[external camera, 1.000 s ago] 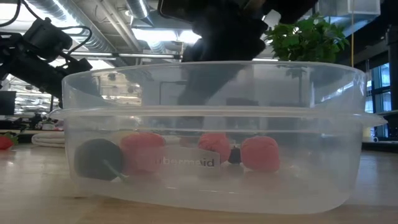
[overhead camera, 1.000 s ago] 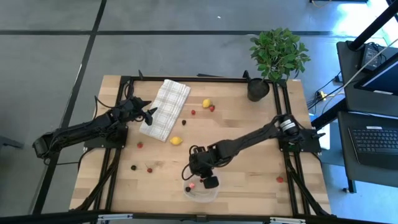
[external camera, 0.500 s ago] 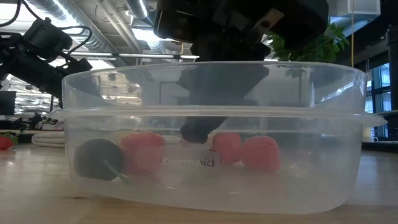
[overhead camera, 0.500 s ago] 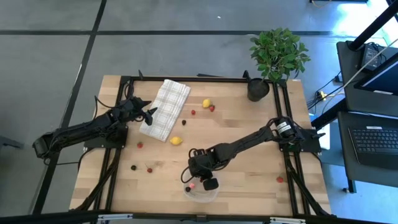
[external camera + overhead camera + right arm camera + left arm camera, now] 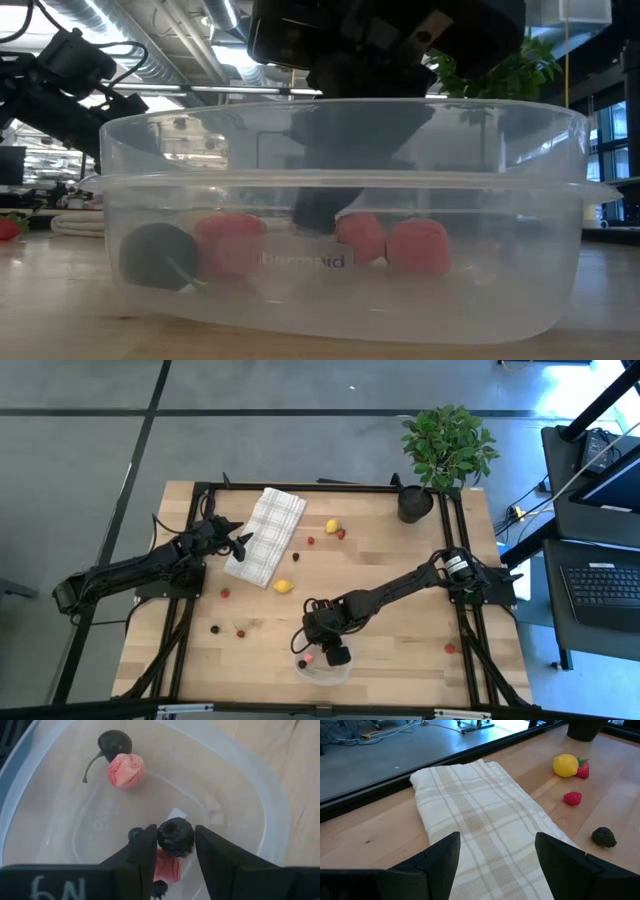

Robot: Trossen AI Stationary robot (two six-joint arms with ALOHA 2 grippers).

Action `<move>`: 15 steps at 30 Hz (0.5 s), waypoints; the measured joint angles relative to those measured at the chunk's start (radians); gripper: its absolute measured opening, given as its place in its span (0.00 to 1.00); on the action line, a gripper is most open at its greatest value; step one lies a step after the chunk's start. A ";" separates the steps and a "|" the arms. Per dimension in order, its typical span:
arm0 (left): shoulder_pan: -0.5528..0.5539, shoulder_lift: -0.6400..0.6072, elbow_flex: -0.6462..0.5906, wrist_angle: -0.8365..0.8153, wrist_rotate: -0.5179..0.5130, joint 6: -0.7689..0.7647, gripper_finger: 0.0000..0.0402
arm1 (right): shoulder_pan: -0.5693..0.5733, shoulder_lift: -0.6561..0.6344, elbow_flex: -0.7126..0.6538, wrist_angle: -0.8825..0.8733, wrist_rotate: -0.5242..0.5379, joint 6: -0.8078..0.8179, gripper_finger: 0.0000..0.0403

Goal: Pick and placing Produce into tupperware
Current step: Put the right black raspberry into the transparent bin, then put the right strawberry into the transparent bin

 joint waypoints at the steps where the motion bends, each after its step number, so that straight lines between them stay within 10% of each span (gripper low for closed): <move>1: 0.000 0.000 0.000 0.000 0.000 0.000 0.62 | 0.000 0.000 0.000 0.000 0.000 0.000 0.36; 15: 0.000 0.000 0.000 0.000 0.008 -0.004 0.62 | -0.007 -0.024 -0.001 -0.092 -0.001 -0.021 0.44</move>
